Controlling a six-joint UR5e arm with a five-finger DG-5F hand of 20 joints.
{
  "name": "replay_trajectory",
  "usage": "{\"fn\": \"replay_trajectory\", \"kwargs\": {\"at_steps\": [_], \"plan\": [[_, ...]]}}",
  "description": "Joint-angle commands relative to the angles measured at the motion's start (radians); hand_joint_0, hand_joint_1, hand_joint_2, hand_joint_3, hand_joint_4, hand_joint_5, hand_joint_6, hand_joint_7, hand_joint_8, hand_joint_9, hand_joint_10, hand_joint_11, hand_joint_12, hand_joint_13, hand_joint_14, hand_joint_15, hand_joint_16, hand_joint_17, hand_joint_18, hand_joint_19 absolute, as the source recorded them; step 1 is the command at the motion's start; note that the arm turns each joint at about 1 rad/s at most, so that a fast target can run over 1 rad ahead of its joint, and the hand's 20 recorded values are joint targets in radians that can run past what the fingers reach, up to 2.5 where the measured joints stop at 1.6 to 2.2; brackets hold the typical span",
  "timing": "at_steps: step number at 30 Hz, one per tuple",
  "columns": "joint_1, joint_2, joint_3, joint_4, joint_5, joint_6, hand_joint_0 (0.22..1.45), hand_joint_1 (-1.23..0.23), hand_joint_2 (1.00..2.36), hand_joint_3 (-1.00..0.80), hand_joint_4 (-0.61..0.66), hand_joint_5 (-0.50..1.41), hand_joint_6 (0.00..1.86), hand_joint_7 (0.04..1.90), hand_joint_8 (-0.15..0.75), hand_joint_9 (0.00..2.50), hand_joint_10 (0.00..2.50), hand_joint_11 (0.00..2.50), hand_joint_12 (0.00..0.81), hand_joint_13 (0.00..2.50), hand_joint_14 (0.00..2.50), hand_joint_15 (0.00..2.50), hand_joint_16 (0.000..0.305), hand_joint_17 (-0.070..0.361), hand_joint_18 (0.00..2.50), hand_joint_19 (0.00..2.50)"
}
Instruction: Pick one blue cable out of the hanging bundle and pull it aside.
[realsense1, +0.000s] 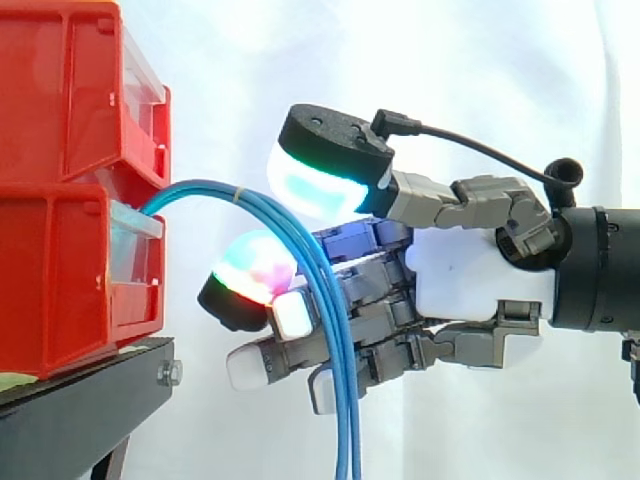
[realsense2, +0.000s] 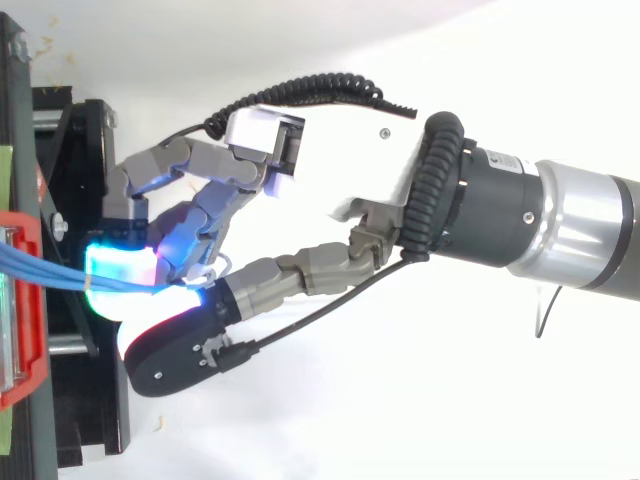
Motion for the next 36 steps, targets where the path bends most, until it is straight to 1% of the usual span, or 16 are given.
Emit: {"fn": "replay_trajectory", "kwargs": {"at_steps": [1,5,9,13,16,20,27,32,34,36], "plan": [[0.001,-0.002,-0.001,0.006,0.005,-0.044,0.5,-0.67,1.0,-0.48,0.29,-0.14,0.87,1.1,0.367,0.89,0.01,0.5,0.384,0.78,0.01,0.37,0.054,0.123,0.95,0.52],[0.002,-0.005,0.0,0.006,0.008,-0.059,0.52,-0.65,1.0,-0.45,0.28,-0.14,0.86,1.1,0.365,0.89,0.01,0.49,0.383,0.78,0.01,0.37,0.054,0.122,0.95,0.52],[0.005,-0.005,-0.001,0.01,0.008,-0.058,0.53,-0.64,1.01,-0.43,0.28,-0.14,0.86,1.11,0.367,0.89,0.01,0.5,0.377,0.78,0.01,0.36,0.053,0.119,0.94,0.53],[0.005,-0.007,-0.001,0.027,0.01,-0.058,0.54,-0.6,1.01,-0.43,0.28,-0.14,0.86,1.12,0.364,0.9,0.01,0.49,0.374,0.78,0.01,0.36,0.053,0.118,0.94,0.54],[0.005,-0.007,-0.001,0.026,0.01,-0.053,0.55,-0.59,1.01,-0.42,0.28,-0.14,0.86,1.12,0.365,0.9,0.01,0.49,0.373,0.77,0.01,0.36,0.052,0.117,0.94,0.54],[-0.001,-0.005,0.002,0.03,0.01,-0.039,0.56,-0.59,1.01,-0.39,0.28,-0.14,0.85,1.12,0.362,0.89,0.01,0.49,0.37,0.77,0.01,0.36,0.052,0.116,0.94,0.54],[-0.001,-0.005,0.02,0.009,0.007,-0.032,0.58,-0.62,1.02,-0.3,0.28,-0.14,0.85,1.18,0.358,0.89,0.01,0.5,0.366,0.77,0.01,0.37,0.051,0.115,0.94,0.54],[-0.001,-0.005,0.029,-0.019,0.002,-0.03,0.58,-0.68,1.02,-0.19,0.29,-0.14,0.88,1.21,0.362,0.88,0.01,0.51,0.369,0.77,0.01,0.37,0.051,0.115,0.94,0.54],[-0.001,-0.005,0.033,-0.024,0.003,-0.027,0.58,-0.7,1.02,-0.14,0.28,-0.14,0.89,1.2,0.358,0.88,0.01,0.52,0.367,0.78,0.01,0.36,0.051,0.114,0.95,0.53],[-0.001,-0.005,0.034,-0.028,0.002,-0.024,0.6,-0.72,1.02,-0.13,0.25,-0.14,0.9,1.21,0.361,0.89,0.01,0.53,0.363,0.78,0.01,0.36,0.05,0.113,0.95,0.53]]}}
